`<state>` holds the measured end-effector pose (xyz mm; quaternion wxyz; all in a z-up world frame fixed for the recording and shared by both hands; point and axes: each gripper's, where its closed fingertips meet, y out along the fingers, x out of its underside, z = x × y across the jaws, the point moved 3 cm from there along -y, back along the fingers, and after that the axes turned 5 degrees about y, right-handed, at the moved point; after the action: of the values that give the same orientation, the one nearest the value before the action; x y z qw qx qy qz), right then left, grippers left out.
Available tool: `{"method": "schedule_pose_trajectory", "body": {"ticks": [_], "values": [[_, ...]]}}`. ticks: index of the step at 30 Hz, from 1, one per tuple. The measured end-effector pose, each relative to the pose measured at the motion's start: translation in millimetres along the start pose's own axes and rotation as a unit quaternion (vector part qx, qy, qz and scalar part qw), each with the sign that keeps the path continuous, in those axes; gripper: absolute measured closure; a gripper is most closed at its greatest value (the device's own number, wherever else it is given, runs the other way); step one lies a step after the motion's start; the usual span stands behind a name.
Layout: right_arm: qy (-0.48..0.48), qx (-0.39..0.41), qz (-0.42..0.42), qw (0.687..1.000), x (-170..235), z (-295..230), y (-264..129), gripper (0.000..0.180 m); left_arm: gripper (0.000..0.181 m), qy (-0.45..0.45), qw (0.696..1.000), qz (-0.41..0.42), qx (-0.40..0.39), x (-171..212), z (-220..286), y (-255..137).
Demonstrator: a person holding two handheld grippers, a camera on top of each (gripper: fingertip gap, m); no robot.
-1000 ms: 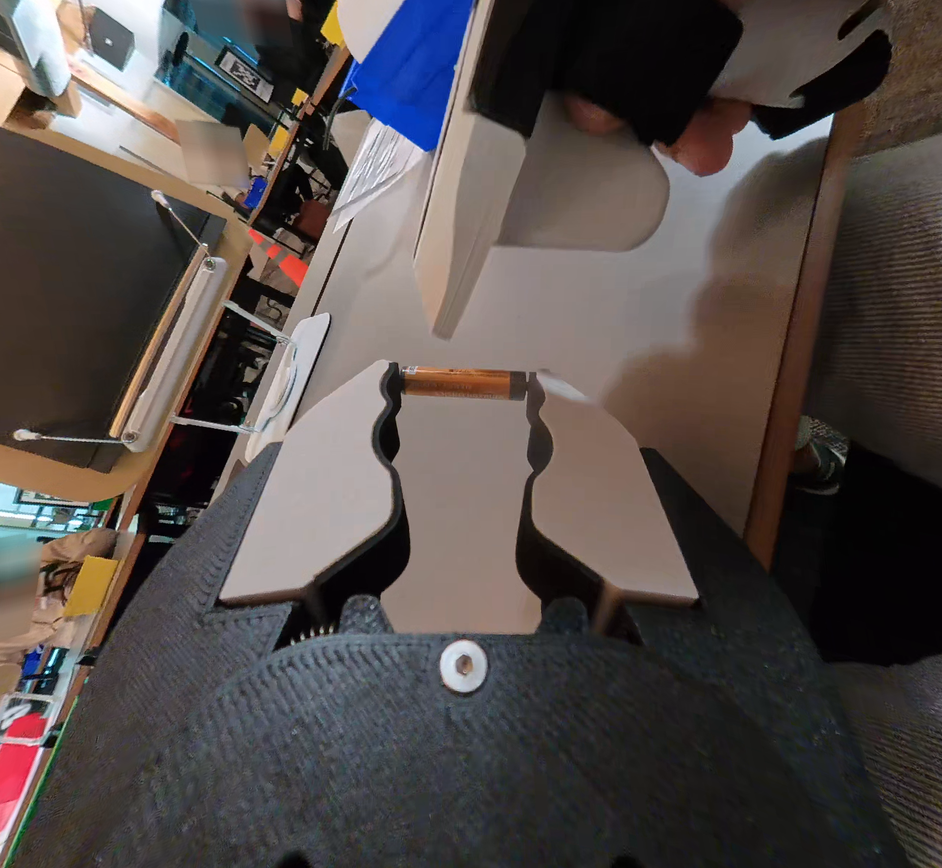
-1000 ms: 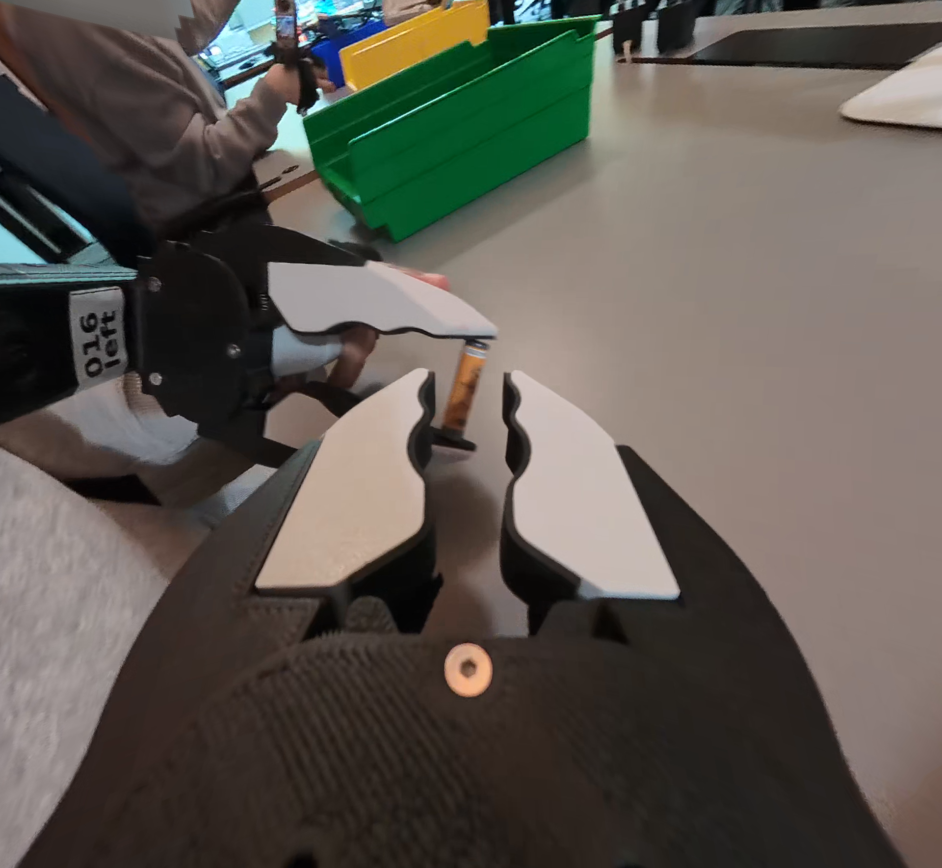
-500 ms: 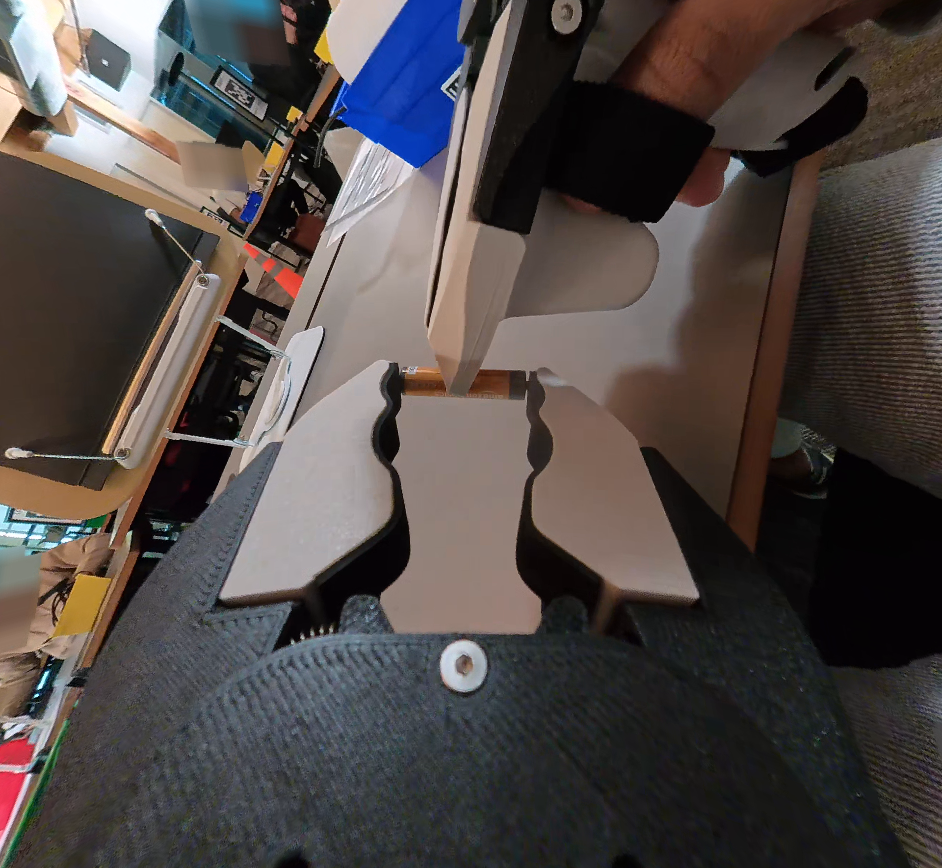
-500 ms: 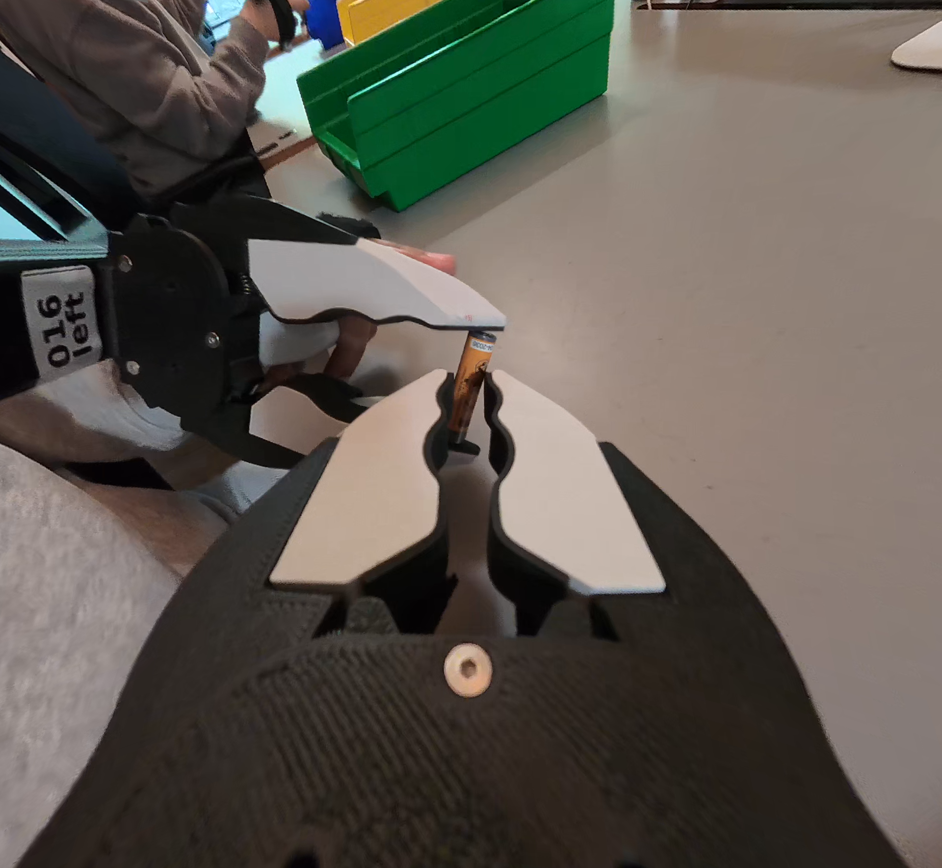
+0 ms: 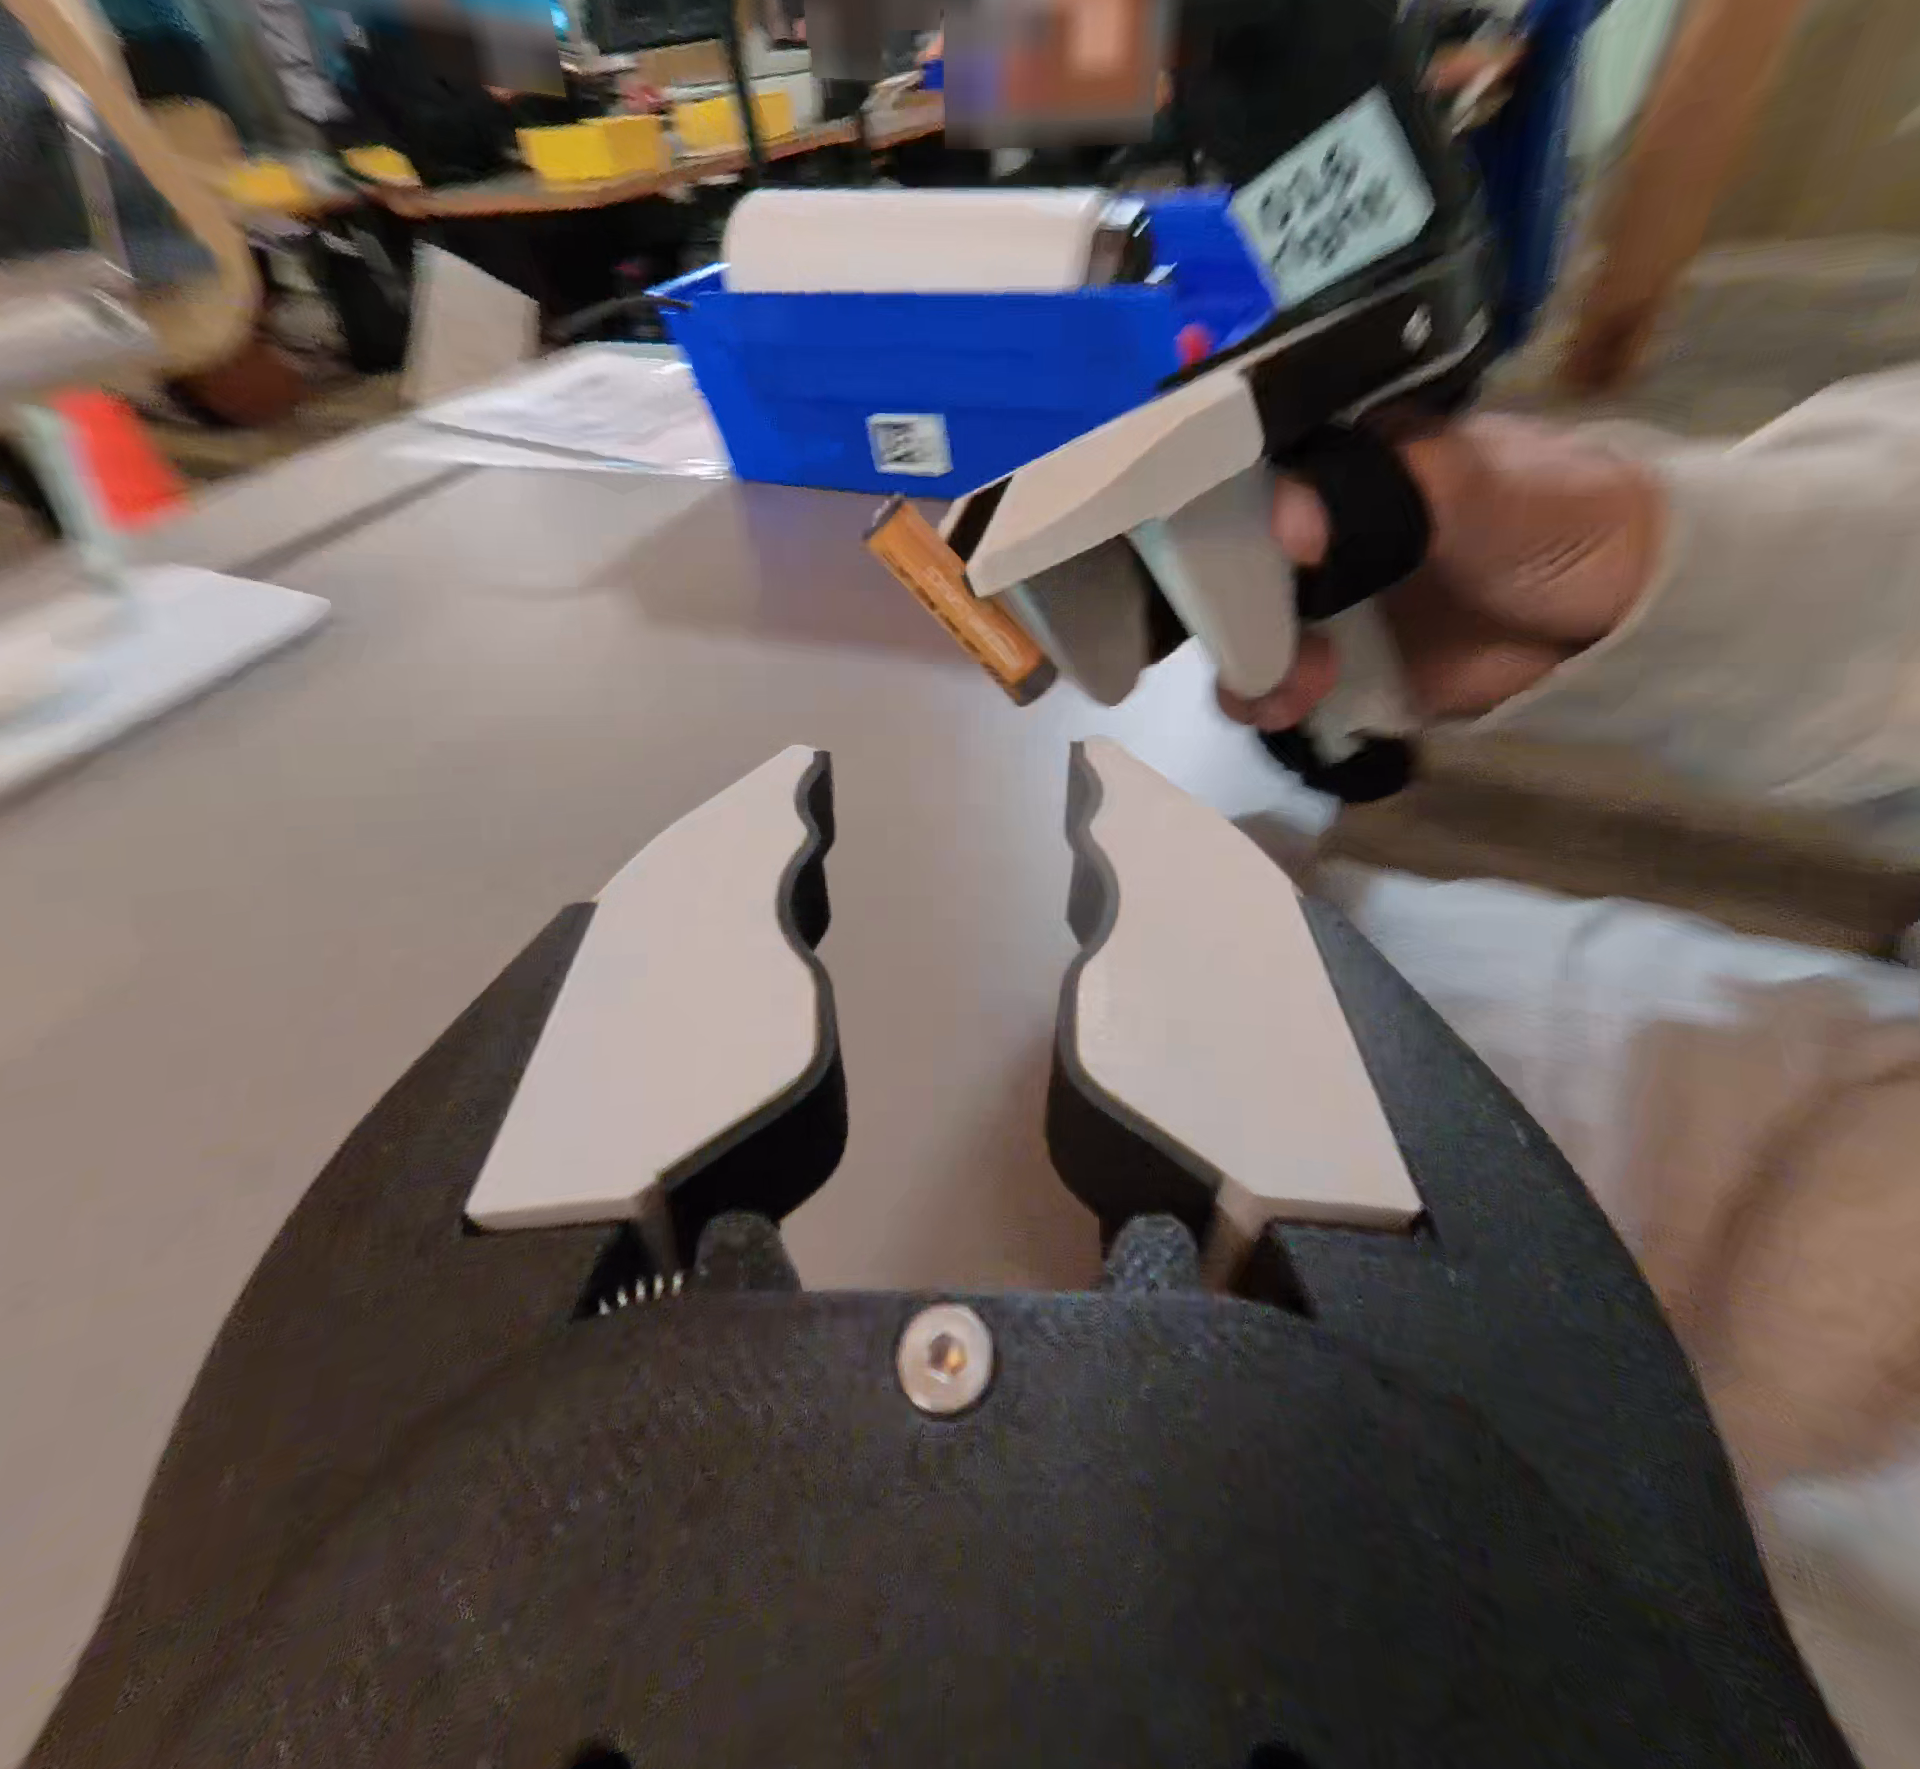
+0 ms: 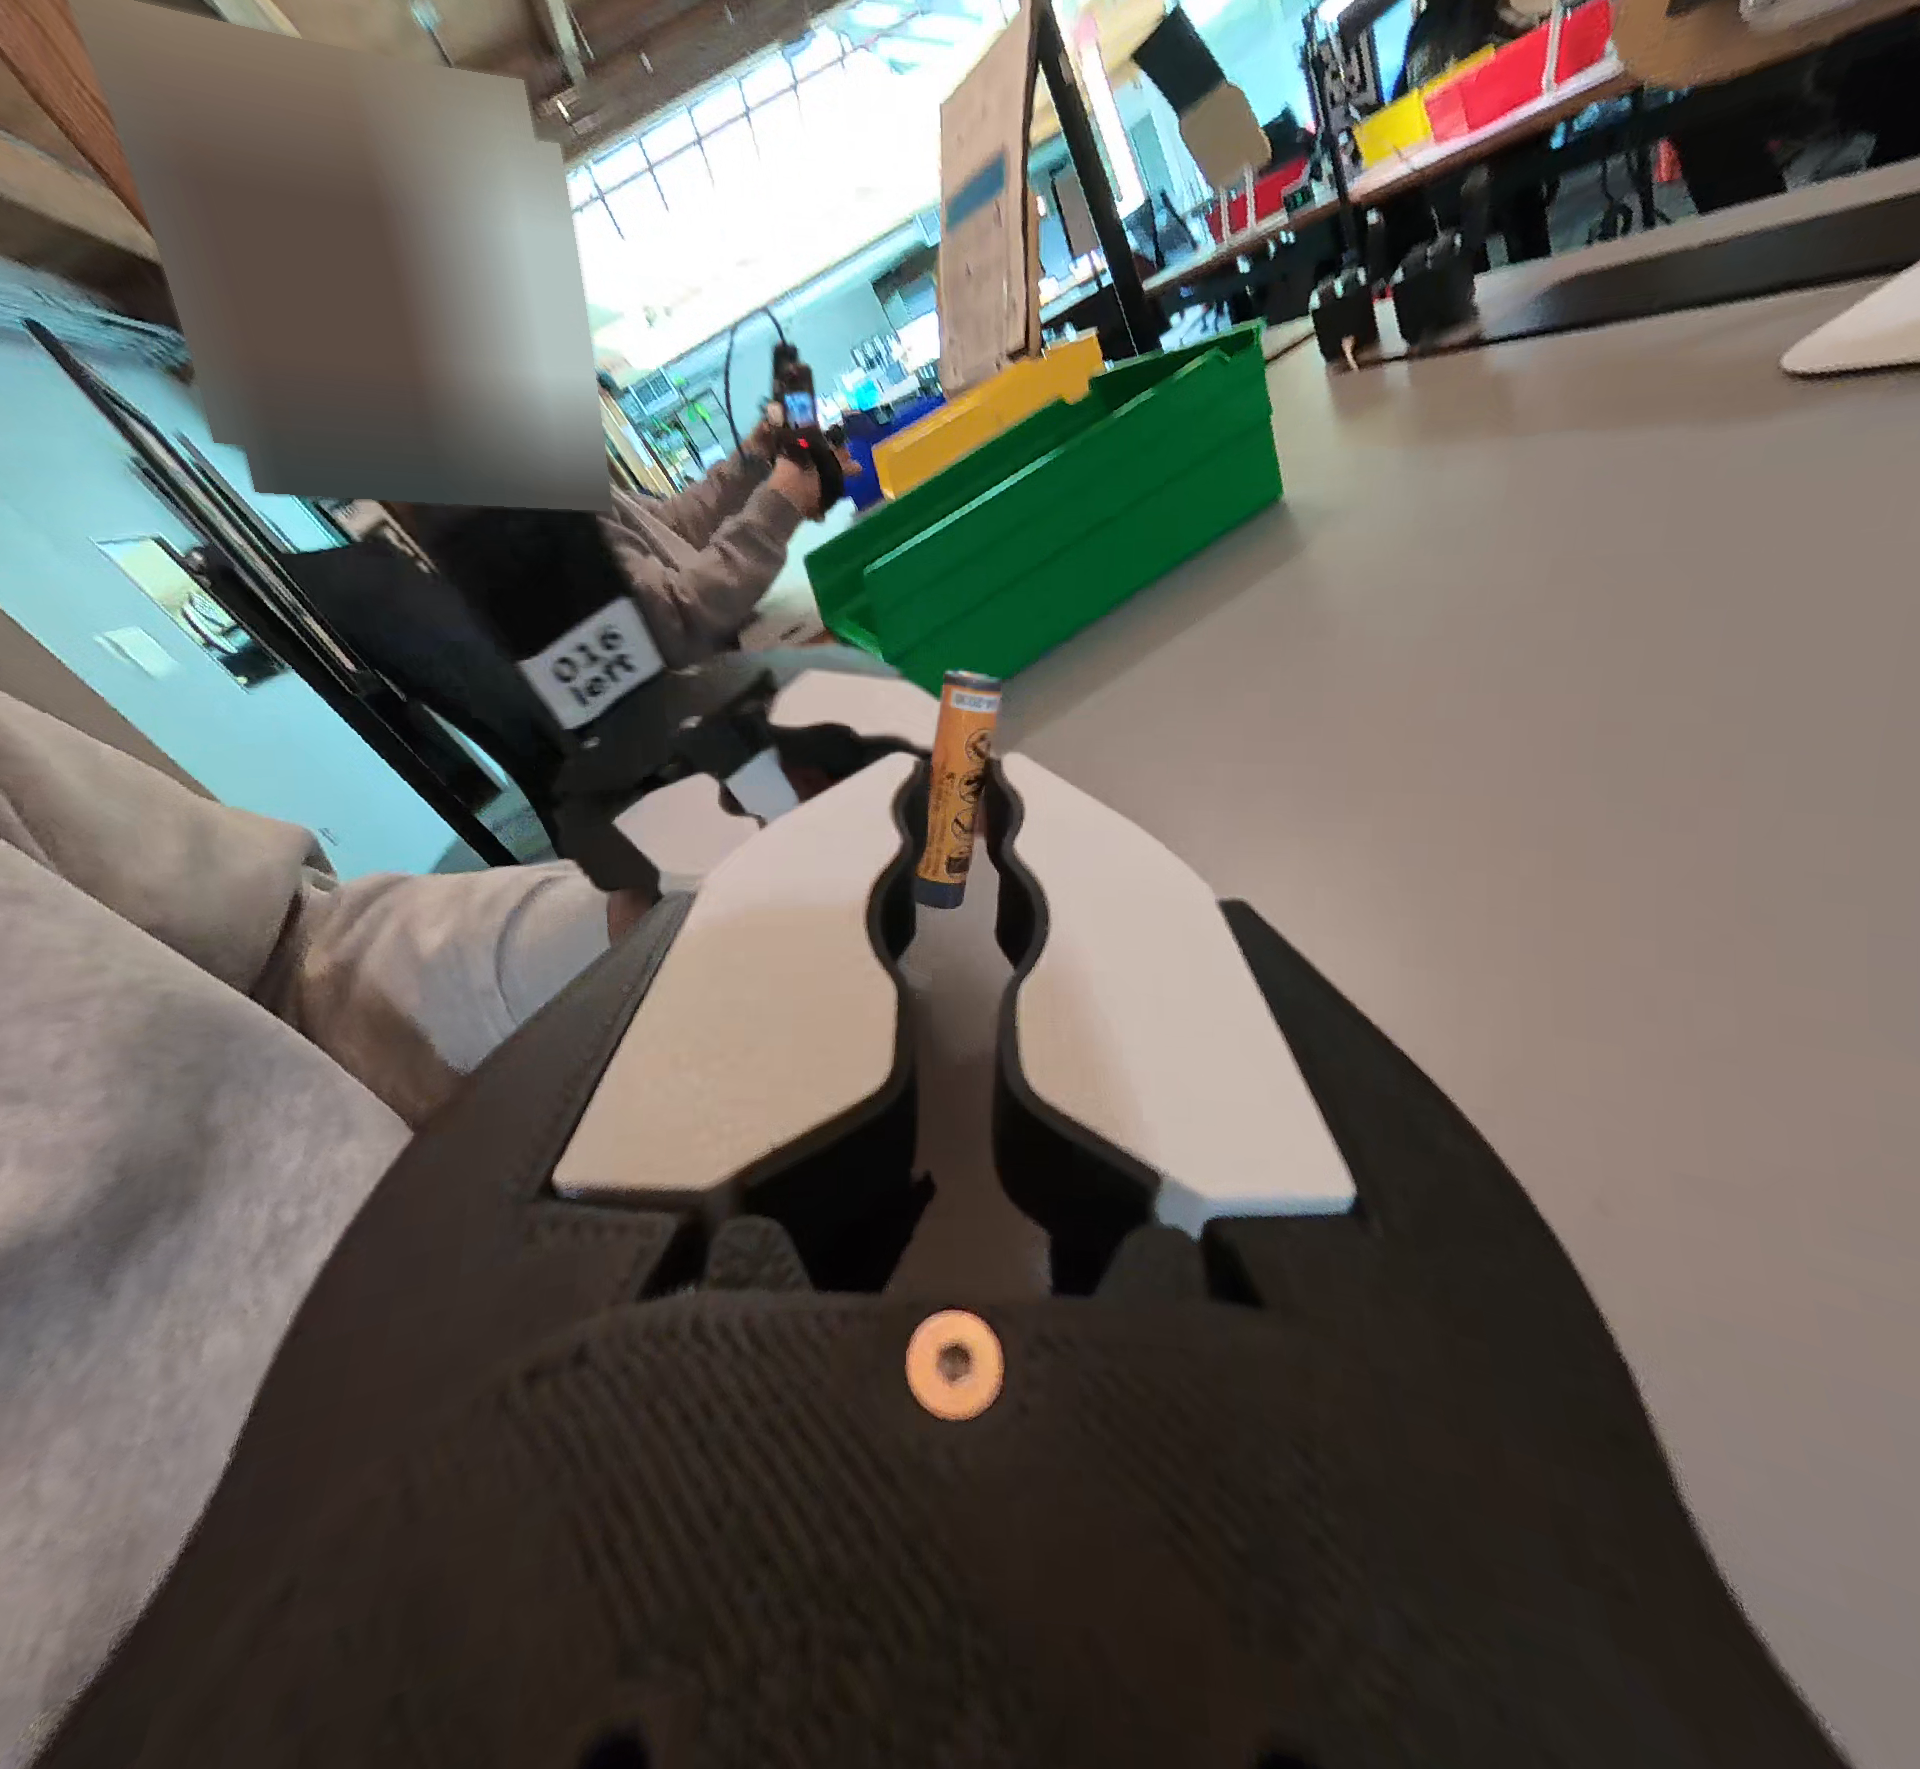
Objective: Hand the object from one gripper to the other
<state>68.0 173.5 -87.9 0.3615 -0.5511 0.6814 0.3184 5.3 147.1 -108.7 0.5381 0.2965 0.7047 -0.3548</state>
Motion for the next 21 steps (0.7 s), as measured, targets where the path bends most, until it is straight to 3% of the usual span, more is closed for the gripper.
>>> {"method": "schedule_pose_trajectory", "body": {"ticks": [1, 5, 9, 13, 16, 21], "values": [[0.001, -0.007, 0.011, 1.000, -2.6, -0.8, -1.3, 0.169, 0.141, -0.052, 0.998, 0.019, 0.036, -2.7, 2.6, -0.6], [-0.014, -0.034, 0.036, 0.999, -8.1, -8.2, -1.9, 0.170, 0.142, -0.226, 0.961, 0.066, 0.143, -7.6, 7.1, -0.9], [-0.053, -0.054, 0.038, 0.996, -6.6, -18.6, 2.6, 0.169, 0.146, -0.338, 0.910, 0.112, 0.213, -14.4, 8.0, -3.5], [-0.076, -0.071, 0.036, 0.994, -3.8, -27.5, 6.7, 0.169, 0.151, -0.365, 0.887, 0.136, 0.248, -19.5, 11.2, -5.9], [-0.075, -0.082, 0.033, 0.993, -1.8, -31.4, 8.9, 0.170, 0.151, -0.356, 0.890, 0.130, 0.252, -19.0, 15.4, -4.2], [-0.084, -0.086, 0.030, 0.992, 0.3, -33.7, 10.9, 0.169, 0.168, -0.354, 0.887, 0.146, 0.256, -22.2, 14.3, -7.5]]}}
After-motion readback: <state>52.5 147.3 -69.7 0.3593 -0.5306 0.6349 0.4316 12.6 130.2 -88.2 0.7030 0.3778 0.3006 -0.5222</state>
